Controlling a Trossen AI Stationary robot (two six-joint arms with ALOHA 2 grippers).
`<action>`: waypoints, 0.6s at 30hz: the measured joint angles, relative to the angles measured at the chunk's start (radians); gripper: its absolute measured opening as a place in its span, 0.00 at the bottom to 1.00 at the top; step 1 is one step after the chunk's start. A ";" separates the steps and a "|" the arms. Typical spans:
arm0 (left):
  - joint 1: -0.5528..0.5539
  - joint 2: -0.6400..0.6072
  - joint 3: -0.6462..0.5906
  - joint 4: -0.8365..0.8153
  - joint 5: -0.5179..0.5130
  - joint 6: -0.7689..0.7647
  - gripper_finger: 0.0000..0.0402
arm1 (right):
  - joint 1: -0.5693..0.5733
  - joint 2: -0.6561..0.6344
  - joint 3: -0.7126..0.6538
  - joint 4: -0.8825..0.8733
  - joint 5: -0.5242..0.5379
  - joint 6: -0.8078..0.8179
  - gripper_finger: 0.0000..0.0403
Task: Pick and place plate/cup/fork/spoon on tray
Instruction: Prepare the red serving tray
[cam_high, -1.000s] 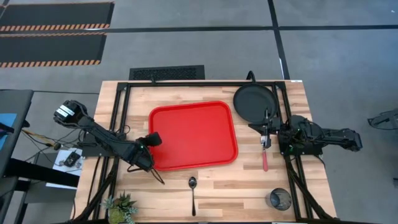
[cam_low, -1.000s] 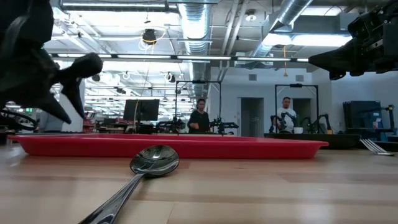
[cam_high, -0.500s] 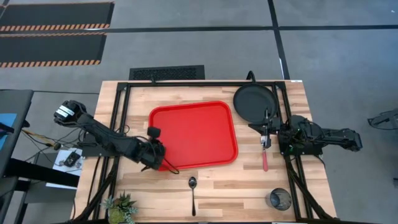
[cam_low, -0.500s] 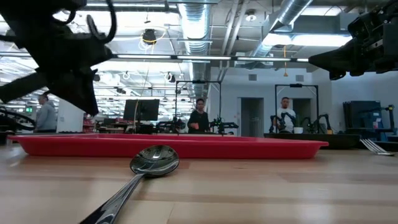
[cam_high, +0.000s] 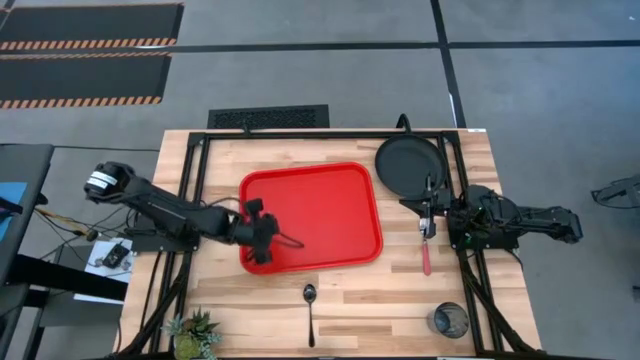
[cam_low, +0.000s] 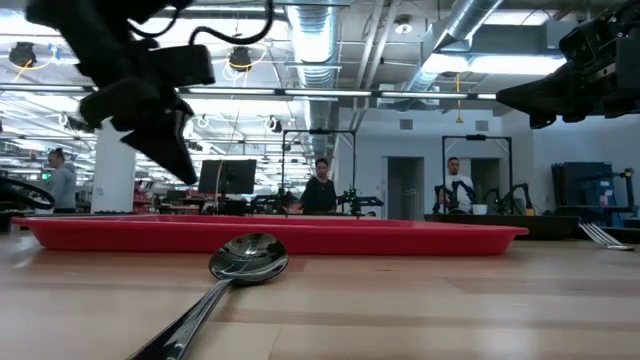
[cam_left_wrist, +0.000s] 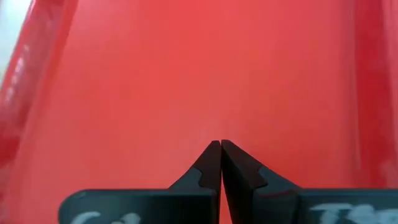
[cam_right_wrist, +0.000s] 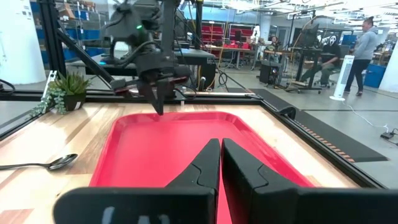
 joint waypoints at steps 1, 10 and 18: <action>0.024 -0.007 -0.003 0.025 0.025 0.002 0.00 | 0.000 0.000 0.000 0.000 0.000 0.000 0.10; 0.165 -0.019 -0.181 0.382 0.202 -0.064 0.00 | 0.000 0.000 0.000 0.005 0.000 0.000 0.10; 0.183 -0.003 -0.232 0.392 0.179 -0.067 0.00 | 0.000 0.000 0.000 0.011 0.001 0.000 0.10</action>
